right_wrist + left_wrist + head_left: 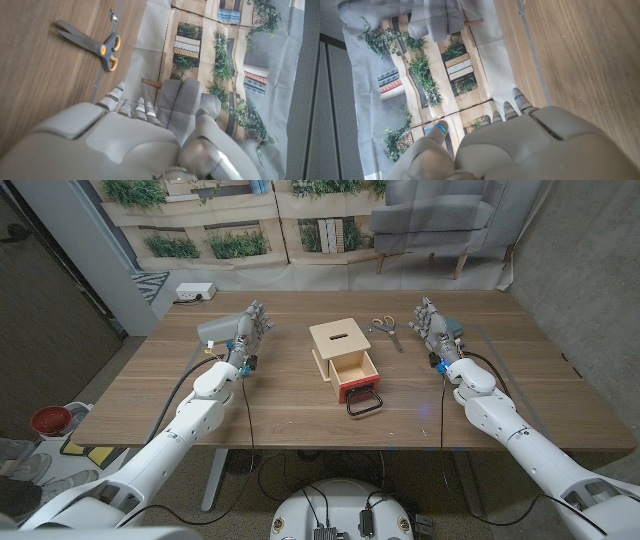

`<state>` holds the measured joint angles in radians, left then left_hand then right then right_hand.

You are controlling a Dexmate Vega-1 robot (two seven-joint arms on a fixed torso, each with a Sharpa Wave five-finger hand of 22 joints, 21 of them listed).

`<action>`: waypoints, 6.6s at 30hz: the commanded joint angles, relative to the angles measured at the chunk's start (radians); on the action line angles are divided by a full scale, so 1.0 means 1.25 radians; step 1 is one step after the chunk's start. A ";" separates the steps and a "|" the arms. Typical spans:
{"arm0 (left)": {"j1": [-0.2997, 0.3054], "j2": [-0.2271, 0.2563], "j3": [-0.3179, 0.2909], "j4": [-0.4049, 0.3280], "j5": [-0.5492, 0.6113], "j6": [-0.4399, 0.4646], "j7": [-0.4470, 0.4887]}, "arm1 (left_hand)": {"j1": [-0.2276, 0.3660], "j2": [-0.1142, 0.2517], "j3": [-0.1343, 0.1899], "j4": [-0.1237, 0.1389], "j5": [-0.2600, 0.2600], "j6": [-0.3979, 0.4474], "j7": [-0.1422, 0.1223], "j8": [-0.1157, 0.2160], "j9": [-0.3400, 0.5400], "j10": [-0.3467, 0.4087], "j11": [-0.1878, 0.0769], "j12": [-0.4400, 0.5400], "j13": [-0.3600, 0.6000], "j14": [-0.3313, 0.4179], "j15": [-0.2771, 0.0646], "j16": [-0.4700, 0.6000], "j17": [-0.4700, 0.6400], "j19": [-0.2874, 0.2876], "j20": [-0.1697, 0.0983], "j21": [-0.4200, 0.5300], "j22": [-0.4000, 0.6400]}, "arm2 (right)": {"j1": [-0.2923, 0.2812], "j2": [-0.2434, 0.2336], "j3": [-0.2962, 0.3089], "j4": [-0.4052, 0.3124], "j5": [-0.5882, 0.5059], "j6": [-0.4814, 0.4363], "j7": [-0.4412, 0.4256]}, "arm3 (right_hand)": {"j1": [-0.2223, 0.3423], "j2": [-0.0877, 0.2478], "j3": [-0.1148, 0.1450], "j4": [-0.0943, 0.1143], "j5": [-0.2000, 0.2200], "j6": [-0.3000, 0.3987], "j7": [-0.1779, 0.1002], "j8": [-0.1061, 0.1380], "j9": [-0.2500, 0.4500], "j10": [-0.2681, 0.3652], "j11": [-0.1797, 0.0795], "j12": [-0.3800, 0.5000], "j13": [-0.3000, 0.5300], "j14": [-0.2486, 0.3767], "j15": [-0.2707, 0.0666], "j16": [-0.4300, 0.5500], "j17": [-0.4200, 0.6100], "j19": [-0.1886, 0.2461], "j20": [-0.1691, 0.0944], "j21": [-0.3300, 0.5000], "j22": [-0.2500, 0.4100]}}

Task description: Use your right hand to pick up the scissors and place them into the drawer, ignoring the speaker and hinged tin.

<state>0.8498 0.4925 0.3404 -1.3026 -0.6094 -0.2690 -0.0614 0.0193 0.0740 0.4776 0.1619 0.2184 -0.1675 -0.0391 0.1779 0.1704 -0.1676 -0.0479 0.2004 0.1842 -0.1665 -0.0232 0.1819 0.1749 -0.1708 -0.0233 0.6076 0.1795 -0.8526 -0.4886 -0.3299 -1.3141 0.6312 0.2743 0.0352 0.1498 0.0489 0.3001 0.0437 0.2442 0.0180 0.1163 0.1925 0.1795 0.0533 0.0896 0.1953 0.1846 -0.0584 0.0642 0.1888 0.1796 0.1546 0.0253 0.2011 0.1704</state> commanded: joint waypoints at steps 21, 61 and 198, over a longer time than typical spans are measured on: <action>0.039 -0.176 -0.233 -0.005 0.177 0.072 -0.125 | 0.003 0.036 0.004 -0.002 0.004 -0.056 -0.001 0.004 0.003 -0.074 0.000 0.004 0.002 -0.087 0.002 0.006 0.003 -0.109 0.000 0.001 0.002 | -0.020 0.092 0.121 -0.068 -0.202 -0.133 0.010 | 0.045 0.000 0.017 -0.037 -0.001 0.021 0.004 0.011 0.004 0.017 0.004 0.007 0.004 0.020 -0.001 0.008 0.002 0.028 0.000 0.009 0.003; 0.016 -0.217 -0.275 0.037 0.210 0.070 -0.156 | 0.003 0.036 0.000 -0.002 0.005 -0.041 -0.001 0.008 0.003 -0.070 0.002 0.005 0.002 -0.085 0.005 0.006 0.003 -0.105 0.004 -0.005 0.002 | 0.013 0.059 0.082 -0.138 -0.334 -0.257 -0.083 | 0.109 0.001 0.034 -0.092 -0.012 0.074 -0.021 0.019 0.005 0.047 0.004 0.011 0.003 0.053 -0.004 0.010 0.001 0.060 -0.003 0.010 0.003; 0.022 -0.209 -0.314 0.061 0.188 0.066 -0.162 | 0.004 0.038 -0.010 -0.002 0.007 -0.032 0.003 0.005 0.004 -0.068 0.006 0.003 0.003 -0.085 0.011 0.004 0.003 -0.097 0.008 -0.027 0.003 | 0.240 0.066 -0.263 -0.169 -0.866 -0.861 -0.100 | 0.209 -0.028 0.024 -0.165 -0.016 0.198 -0.067 0.024 0.007 0.156 -0.042 0.018 0.004 0.185 -0.044 0.019 0.000 0.164 -0.007 0.015 0.002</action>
<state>0.8839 0.2294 -0.0512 -1.2386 -0.3731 -0.1846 -0.2626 0.0205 0.0750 0.4674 0.1602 0.2217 -0.1672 -0.0391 0.1815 0.1697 -0.1726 -0.0426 0.2003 0.1834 -0.1746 -0.0148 0.1818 0.1743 -0.1741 -0.0197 0.5766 0.1789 -0.5787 -0.4171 -0.6242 -1.5482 -0.4113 -0.7565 -0.1133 0.3974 0.0148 0.3290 -0.1567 0.2165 0.2522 0.0357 0.2185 0.1837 0.2376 0.0411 0.2145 0.1852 0.1601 0.0107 0.2111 0.1768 0.3474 0.0182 0.2159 0.1698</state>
